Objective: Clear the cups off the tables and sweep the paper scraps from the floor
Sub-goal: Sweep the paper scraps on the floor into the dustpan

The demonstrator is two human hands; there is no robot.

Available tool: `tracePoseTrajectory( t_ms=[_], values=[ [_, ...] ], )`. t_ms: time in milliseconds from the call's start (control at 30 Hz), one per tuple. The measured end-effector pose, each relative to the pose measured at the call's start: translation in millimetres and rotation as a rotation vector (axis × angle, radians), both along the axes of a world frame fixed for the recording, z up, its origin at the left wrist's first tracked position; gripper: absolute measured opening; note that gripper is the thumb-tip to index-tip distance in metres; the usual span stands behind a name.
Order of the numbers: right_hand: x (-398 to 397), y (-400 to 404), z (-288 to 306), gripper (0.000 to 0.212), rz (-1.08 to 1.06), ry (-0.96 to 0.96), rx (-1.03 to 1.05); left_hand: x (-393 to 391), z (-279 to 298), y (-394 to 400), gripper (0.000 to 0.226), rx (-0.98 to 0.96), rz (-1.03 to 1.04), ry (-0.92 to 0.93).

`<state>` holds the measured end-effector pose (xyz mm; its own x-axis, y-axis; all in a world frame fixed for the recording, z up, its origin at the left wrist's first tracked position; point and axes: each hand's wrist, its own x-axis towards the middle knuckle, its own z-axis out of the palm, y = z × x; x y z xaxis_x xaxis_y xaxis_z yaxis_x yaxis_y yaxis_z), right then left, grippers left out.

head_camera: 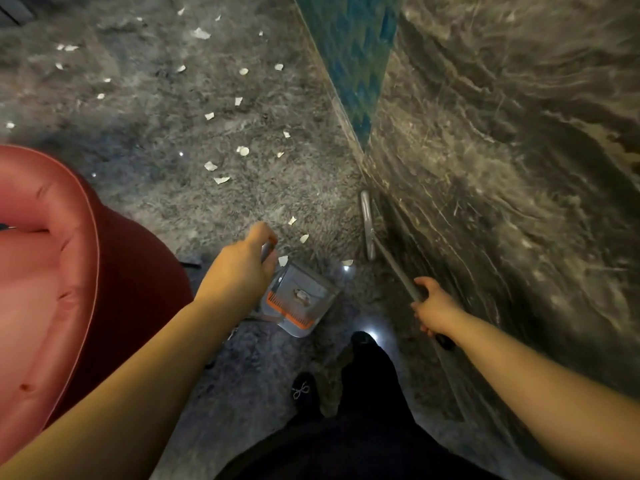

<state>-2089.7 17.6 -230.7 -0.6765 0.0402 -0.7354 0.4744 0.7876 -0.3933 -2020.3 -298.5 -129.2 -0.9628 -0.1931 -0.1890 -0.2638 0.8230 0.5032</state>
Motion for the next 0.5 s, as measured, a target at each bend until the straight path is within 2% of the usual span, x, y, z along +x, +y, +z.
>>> tracePoseTrajectory(
  t_ms=[200,467,500],
  values=[
    [-61,2,-32,0.062,-0.013,-0.203,-0.039,-37,-14,15,0.011,0.007,0.042,-0.095],
    [-102,-3,-51,0.038,-0.181,-0.387,-0.131,-53,-23,14,0.014,0.016,0.162,-0.071],
    [-105,-4,-52,0.028,-0.195,-0.402,-0.134,-53,-24,14,0.015,0.022,0.172,-0.078]
  ],
)
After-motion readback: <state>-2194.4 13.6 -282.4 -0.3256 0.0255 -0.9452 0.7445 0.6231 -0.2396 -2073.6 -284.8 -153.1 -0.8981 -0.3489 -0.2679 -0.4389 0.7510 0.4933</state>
